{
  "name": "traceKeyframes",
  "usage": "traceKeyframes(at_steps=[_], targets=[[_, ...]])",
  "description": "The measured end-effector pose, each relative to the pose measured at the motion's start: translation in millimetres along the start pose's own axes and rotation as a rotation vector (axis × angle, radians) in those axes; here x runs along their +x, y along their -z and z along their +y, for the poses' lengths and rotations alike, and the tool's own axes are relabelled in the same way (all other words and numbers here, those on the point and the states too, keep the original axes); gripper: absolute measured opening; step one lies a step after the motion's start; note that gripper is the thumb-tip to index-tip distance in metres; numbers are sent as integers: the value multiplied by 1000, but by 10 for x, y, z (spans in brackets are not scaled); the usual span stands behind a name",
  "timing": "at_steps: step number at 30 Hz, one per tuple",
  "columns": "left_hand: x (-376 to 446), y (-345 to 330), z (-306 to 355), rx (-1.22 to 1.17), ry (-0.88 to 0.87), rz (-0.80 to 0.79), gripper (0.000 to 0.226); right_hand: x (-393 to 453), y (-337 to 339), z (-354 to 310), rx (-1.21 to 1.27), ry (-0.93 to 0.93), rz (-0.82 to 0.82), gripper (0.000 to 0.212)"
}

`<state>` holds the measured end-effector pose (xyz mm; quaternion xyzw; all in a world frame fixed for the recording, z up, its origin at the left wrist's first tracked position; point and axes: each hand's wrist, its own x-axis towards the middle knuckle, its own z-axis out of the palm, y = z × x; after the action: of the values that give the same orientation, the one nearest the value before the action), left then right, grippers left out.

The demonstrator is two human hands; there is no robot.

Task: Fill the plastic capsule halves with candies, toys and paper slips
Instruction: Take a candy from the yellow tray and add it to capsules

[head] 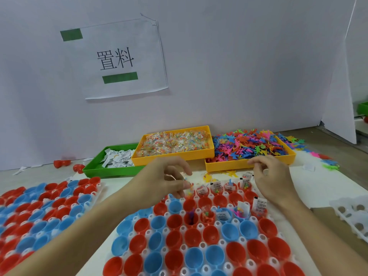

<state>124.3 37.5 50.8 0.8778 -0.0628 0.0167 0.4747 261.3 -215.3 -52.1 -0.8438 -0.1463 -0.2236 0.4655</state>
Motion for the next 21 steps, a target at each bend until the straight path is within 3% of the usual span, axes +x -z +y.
traceKeyframes(at_steps=[6,12,16,21], targets=[[-70,3,-3,130,36,-192,9,0,-4,9,-9,6,-2,24],[-103,-85,-30,197,56,-225,7,4,-6,20,-13,0,-6,24],[-109,-128,-17,290,51,-225,22,7,0,16,-11,8,0,24],[-80,-152,21,419,7,-181,14,6,-3,17,-17,4,-2,24]])
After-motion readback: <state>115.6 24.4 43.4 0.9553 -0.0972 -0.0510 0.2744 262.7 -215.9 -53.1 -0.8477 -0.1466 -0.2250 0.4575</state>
